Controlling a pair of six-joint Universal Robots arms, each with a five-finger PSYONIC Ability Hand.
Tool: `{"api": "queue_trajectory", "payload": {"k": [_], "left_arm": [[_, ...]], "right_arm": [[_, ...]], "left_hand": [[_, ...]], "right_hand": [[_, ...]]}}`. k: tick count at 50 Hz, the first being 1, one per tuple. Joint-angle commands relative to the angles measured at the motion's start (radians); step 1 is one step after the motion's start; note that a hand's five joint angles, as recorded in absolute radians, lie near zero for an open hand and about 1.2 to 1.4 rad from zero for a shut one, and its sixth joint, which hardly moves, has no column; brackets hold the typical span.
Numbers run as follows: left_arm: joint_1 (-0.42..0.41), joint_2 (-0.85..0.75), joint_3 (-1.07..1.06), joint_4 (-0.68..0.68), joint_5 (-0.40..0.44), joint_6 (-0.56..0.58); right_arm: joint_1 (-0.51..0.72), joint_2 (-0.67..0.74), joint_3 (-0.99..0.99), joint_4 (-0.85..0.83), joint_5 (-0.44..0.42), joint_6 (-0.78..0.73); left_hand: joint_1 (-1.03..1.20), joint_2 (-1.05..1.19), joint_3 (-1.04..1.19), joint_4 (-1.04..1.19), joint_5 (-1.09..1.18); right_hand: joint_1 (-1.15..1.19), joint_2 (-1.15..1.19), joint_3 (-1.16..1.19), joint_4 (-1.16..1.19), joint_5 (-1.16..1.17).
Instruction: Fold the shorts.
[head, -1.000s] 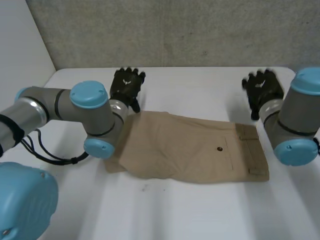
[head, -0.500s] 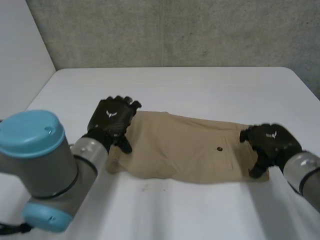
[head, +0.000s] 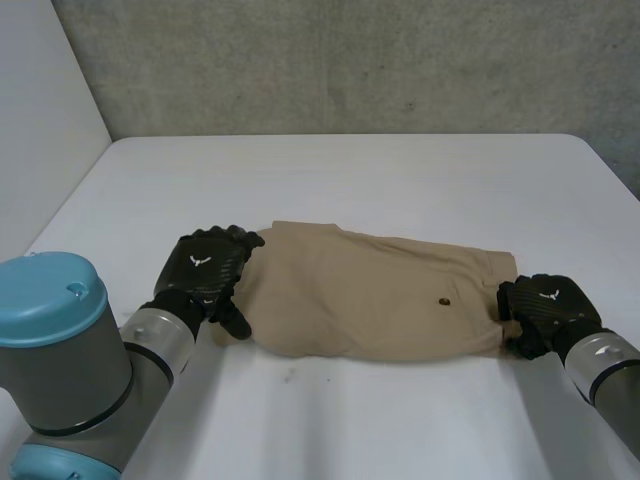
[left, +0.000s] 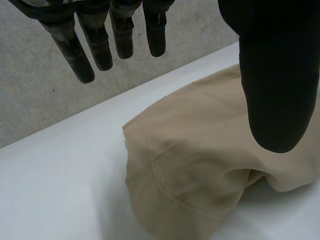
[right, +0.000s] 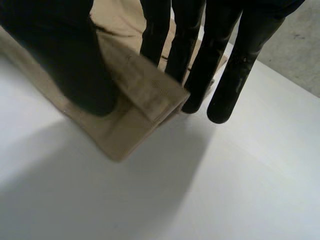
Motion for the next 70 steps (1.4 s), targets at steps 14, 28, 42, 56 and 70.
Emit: {"api": "queue_trajectory", "payload": {"k": [14, 28, 42, 56, 70], "left_arm": [[-0.001, 0.030, -0.015, -0.004, -0.001, 0.002], [-0.001, 0.031, -0.019, -0.003, -0.003, 0.002], [0.014, 0.077, -0.007, -0.007, -0.043, 0.005], [-0.010, 0.070, 0.154, -0.018, -0.038, 0.003], [-0.208, -0.243, 0.412, -0.240, -0.099, -0.034]], "right_arm": [[-0.305, -0.049, -0.144, 0.251, -0.001, -0.243], [0.244, -0.123, -0.455, 0.359, -0.005, -0.244], [0.638, 0.190, -0.534, 0.370, -0.200, -0.320], [0.440, 0.023, -0.535, 0.288, -0.134, 0.275], [0.391, 0.103, -0.573, 0.345, 0.005, 0.313]], "left_hand": [[-0.051, -0.026, -0.037, -0.028, -0.018], [-0.051, -0.026, -0.037, -0.028, -0.018], [-0.072, -0.046, -0.057, -0.049, -0.039], [-0.057, -0.032, -0.043, -0.034, -0.024], [-0.054, -0.029, -0.040, -0.031, -0.021]], "right_hand": [[0.561, 0.289, 0.307, 0.300, 0.361], [0.561, 0.289, 0.307, 0.300, 0.361], [-0.327, -0.600, -0.582, -0.588, -0.527], [-0.661, -0.933, -0.915, -0.922, -0.860], [-0.661, -0.933, -0.915, -0.922, -0.860]]}}
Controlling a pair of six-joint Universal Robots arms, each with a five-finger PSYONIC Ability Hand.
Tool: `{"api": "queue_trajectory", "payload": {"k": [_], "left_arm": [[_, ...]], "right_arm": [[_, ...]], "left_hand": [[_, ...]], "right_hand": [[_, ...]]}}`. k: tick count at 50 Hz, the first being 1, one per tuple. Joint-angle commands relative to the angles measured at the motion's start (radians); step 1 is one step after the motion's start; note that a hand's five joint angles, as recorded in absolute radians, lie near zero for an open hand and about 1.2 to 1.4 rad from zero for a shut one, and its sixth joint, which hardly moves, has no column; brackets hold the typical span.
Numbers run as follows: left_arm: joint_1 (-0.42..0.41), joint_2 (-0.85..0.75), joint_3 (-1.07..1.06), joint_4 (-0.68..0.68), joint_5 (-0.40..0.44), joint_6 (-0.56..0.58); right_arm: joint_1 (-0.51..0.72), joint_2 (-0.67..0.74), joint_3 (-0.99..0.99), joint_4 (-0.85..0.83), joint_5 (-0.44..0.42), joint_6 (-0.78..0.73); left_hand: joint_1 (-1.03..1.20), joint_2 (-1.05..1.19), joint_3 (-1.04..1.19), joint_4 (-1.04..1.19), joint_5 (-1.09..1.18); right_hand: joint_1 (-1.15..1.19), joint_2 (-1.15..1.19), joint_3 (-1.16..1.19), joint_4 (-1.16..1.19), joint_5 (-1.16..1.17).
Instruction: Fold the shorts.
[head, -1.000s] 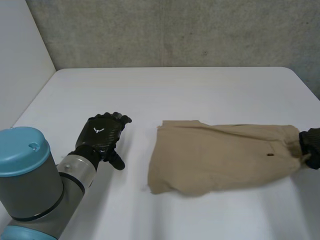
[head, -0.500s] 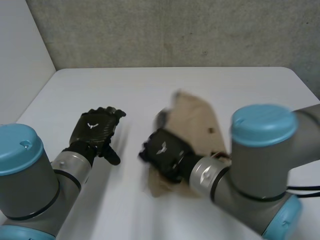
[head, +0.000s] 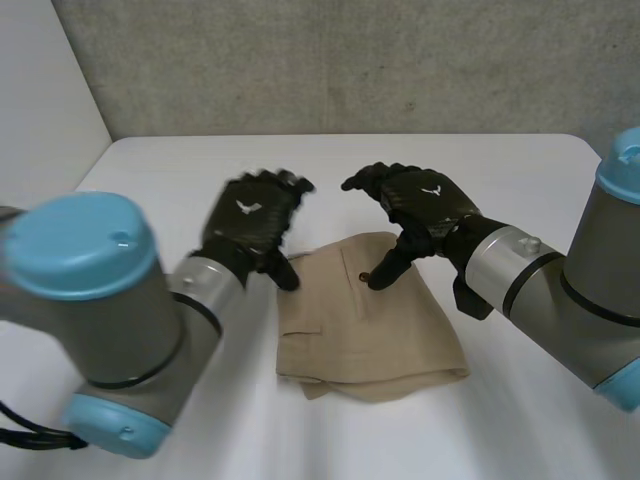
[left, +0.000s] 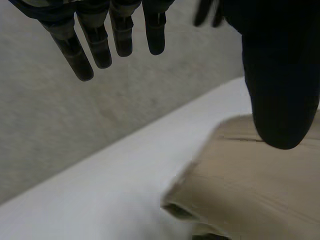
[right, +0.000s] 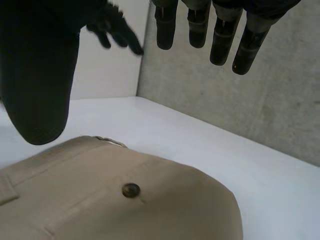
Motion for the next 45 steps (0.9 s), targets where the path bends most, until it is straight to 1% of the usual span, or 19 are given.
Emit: {"api": "queue_trajectory", "payload": {"k": [1, 6, 8, 10, 16, 22, 25, 28, 31, 32, 33, 34, 35, 36, 37, 38, 40, 42, 45], "left_arm": [[-0.062, -0.169, 0.117, -0.152, -0.058, -0.037], [-0.080, -0.241, 0.148, -0.185, -0.139, -0.068], [-0.083, -0.261, 0.146, -0.191, -0.173, -0.071], [-0.085, -0.270, 0.142, -0.192, -0.183, -0.068], [-0.105, -0.283, 0.134, -0.192, -0.173, -0.065], [-0.125, -0.264, 0.145, -0.192, -0.173, -0.063], [-0.131, -0.237, 0.148, -0.192, -0.172, -0.063], [-0.128, -0.154, 0.148, -0.200, -0.173, -0.060], [-0.117, -0.063, 0.154, -0.212, -0.173, -0.060], [-0.106, -0.036, 0.157, -0.214, -0.173, -0.058], [-0.091, -0.004, 0.160, -0.217, -0.173, -0.057], [-0.051, 0.056, 0.172, -0.229, -0.175, -0.057], [-0.030, 0.085, 0.177, -0.237, -0.175, -0.057], [-0.007, 0.114, 0.185, -0.247, -0.175, -0.057], [0.027, 0.160, 0.206, -0.273, -0.173, -0.058], [0.042, 0.181, 0.220, -0.292, -0.169, -0.060], [0.069, 0.214, 0.249, -0.333, -0.152, -0.061], [0.105, 0.251, 0.286, -0.401, -0.121, -0.066], [0.145, 0.267, 0.317, -0.483, -0.083, -0.071]], "right_arm": [[0.006, 0.115, -0.044, 0.067, 0.117, -0.136], [0.010, 0.208, -0.066, 0.130, 0.209, -0.277], [0.009, 0.222, -0.057, 0.132, 0.227, -0.307], [0.004, 0.236, -0.043, 0.132, 0.243, -0.343], [-0.008, 0.236, -0.017, 0.113, 0.258, -0.364], [-0.011, 0.206, -0.005, 0.112, 0.252, -0.360], [-0.013, 0.158, 0.003, 0.104, 0.247, -0.342], [-0.010, 0.117, 0.008, 0.076, 0.258, -0.319], [-0.016, 0.039, 0.009, 0.024, 0.275, -0.275], [-0.025, -0.042, 0.006, 0.003, 0.296, -0.253], [-0.031, -0.072, 0.005, -0.003, 0.307, -0.246], [-0.040, -0.107, 0.003, -0.010, 0.321, -0.238], [-0.054, -0.141, 0.000, -0.014, 0.338, -0.230], [-0.084, -0.200, -0.006, -0.019, 0.367, -0.215], [-0.100, -0.228, -0.011, -0.019, 0.381, -0.210], [-0.115, -0.256, -0.018, -0.016, 0.394, -0.207], [-0.134, -0.294, -0.047, 0.009, 0.419, -0.206], [-0.137, -0.305, -0.067, 0.047, 0.422, -0.206], [-0.137, -0.302, -0.116, 0.157, 0.418, -0.204]], "left_hand": [[-0.034, -0.007, -0.015, -0.006, -0.009], [-0.039, -0.013, -0.021, -0.011, -0.015], [-0.036, -0.010, -0.018, -0.009, -0.012], [-0.037, -0.010, -0.018, -0.009, -0.012], [-0.031, -0.004, -0.012, -0.003, -0.006], [-0.036, -0.010, -0.018, -0.009, -0.012], [-0.039, -0.013, -0.021, -0.011, -0.015], [-0.039, -0.013, -0.021, -0.011, -0.015], [-0.036, -0.010, -0.018, -0.009, -0.012], [-0.036, -0.010, -0.018, -0.009, -0.012], [-0.034, -0.007, -0.015, -0.006, -0.009], [-0.031, -0.004, -0.013, -0.003, -0.006], [-0.028, -0.001, -0.010, 0.000, -0.004], [-0.025, 0.002, -0.007, 0.003, -0.001], [-0.019, 0.008, -0.001, 0.009, 0.005], [-0.016, 0.011, 0.002, 0.012, 0.008], [-0.016, 0.011, 0.002, 0.012, 0.008], [-0.013, 0.014, 0.005, 0.015, 0.011], [-0.013, 0.014, 0.005, 0.015, 0.011]], "right_hand": [[-0.029, -0.042, -0.040, -0.058, -0.070], [-0.029, -0.042, -0.040, -0.058, -0.070], [-0.029, -0.042, -0.040, -0.058, -0.070], [-0.029, -0.042, -0.040, -0.058, -0.070], [-0.029, -0.042, -0.040, -0.058, -0.070], [-0.029, -0.042, -0.040, -0.058, -0.070], [-0.029, -0.042, -0.040, -0.058, -0.070], [-0.029, -0.042, -0.040, -0.058, -0.070], [-0.029, -0.042, -0.040, -0.058, -0.070], [-0.029, -0.042, -0.040, -0.058, -0.070], [-0.029, -0.042, -0.040, -0.058, -0.070], [-0.029, -0.042, -0.040, -0.058, -0.070], [-0.029, -0.042, -0.040, -0.058, -0.070], [-0.029, -0.042, -0.040, -0.058, -0.070], [-0.029, -0.042, -0.040, -0.058, -0.070], [-0.029, -0.042, -0.040, -0.058, -0.070], [-0.029, -0.042, -0.040, -0.058, -0.070], [-0.029, -0.042, -0.040, -0.058, -0.070], [-0.029, -0.042, -0.040, -0.058, -0.070]]}}
